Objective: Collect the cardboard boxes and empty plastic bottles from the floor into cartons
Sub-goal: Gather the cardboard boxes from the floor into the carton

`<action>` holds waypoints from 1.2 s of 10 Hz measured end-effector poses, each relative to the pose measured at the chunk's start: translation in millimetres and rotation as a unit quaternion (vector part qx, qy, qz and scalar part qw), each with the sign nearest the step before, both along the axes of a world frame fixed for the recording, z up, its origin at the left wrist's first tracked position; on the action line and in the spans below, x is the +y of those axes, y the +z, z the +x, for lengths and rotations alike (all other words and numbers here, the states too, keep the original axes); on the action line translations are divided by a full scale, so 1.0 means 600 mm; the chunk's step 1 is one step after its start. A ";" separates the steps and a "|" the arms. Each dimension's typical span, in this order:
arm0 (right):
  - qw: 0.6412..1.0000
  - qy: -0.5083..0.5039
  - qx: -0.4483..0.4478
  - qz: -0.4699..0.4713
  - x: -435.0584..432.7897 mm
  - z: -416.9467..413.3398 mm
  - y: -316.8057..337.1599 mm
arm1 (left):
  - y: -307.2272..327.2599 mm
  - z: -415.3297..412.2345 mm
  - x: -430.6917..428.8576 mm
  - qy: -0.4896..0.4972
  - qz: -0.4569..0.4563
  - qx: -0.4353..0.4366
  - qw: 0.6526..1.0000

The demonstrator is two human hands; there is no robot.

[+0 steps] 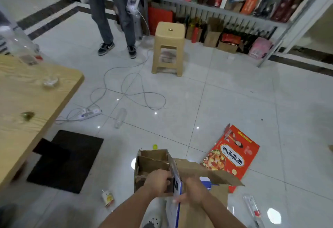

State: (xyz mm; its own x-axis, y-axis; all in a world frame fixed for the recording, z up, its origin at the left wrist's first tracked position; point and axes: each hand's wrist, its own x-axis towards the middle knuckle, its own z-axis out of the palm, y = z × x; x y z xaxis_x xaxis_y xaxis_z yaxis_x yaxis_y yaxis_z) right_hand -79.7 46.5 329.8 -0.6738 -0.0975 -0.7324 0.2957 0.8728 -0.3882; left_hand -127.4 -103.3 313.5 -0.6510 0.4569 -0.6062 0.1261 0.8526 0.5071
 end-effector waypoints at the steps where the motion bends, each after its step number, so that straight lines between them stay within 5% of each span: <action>1: 0.996 0.089 -0.005 0.002 -0.060 0.001 0.107 | 0.093 0.038 -0.071 0.036 -0.010 0.011 0.999; 4: 0.935 0.350 0.061 -0.016 -0.317 0.020 0.231 | 0.213 0.206 -0.296 0.282 -0.064 0.061 0.955; 6: 0.876 0.480 0.045 -0.035 -0.479 0.126 0.260 | 0.222 0.388 -0.413 0.460 -0.133 0.033 0.877; 7: 0.894 0.444 0.006 -0.055 -0.554 0.201 0.290 | 0.213 0.486 -0.453 0.558 -0.110 0.009 0.822; 9: 0.787 0.616 0.022 -0.034 -0.659 0.323 0.230 | 0.192 0.663 -0.506 0.676 -0.059 -0.033 0.734; 10: 0.754 0.657 0.000 0.001 -0.717 0.379 0.189 | 0.175 0.727 -0.528 0.701 -0.035 -0.030 0.712; 11: 0.680 0.731 0.016 0.052 -0.768 0.424 0.192 | 0.155 0.769 -0.557 0.722 -0.024 -0.035 0.691; 12: 0.620 0.780 0.037 0.079 -0.806 0.456 0.200 | 0.139 0.792 -0.594 0.709 -0.022 -0.061 0.703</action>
State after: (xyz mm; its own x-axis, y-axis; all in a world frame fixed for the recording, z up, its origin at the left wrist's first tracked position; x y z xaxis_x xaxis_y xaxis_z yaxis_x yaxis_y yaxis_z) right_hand 193.8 -436.9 449.7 0.1163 -0.6037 -0.7887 -0.9693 0.1040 -0.2226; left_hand 347.9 -459.6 396.8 -0.3753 -0.6191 -0.6898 -0.9074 0.0934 0.4098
